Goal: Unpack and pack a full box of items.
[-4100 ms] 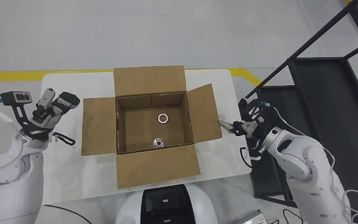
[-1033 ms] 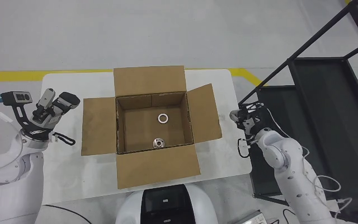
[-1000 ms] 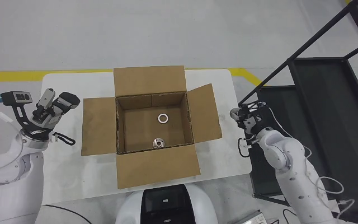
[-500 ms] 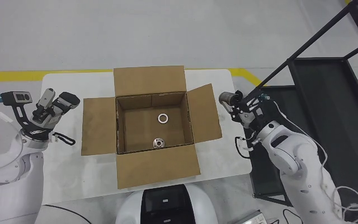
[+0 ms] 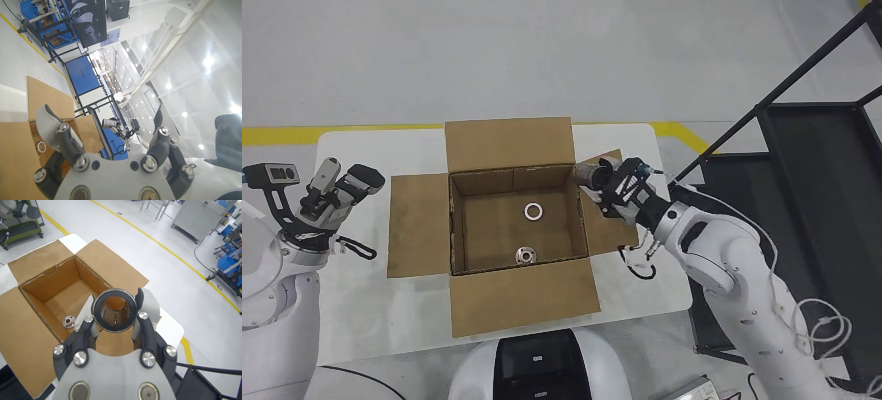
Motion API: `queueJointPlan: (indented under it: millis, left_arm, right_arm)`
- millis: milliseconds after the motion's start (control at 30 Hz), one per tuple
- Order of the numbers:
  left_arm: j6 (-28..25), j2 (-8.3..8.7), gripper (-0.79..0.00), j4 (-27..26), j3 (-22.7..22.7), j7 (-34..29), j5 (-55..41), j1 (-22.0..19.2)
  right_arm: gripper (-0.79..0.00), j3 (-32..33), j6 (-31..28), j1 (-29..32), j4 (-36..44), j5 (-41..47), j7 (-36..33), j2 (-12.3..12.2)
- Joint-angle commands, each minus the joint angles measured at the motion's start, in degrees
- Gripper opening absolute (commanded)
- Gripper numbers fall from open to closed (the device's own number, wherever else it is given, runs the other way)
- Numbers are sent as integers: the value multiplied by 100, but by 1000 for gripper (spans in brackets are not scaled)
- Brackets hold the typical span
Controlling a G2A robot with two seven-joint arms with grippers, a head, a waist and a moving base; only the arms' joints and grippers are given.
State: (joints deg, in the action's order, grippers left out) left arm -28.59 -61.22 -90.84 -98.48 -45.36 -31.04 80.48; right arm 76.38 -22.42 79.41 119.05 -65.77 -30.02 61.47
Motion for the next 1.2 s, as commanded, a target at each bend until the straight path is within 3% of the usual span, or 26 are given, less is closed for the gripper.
queueJointPlan:
  millis: [0,500,933,1167]
  left_arm:
    - [0,0,0,0,0,0,0,0]
    - [0,0,0,0,0,0,0,0]
    - [0,0,0,0,0,0,0,0]
    - [0,0,0,0,0,0,0,0]
  right_arm:
    - [-785,-313,4,-268,-254,36,-106,36]
    - [-785,-2126,-108,-2076,-2375,419,-516,435]
    - [-785,-3685,-678,-3656,-4576,737,-337,1098]
    - [-785,-4292,-1146,-4226,-5426,727,-123,1467]
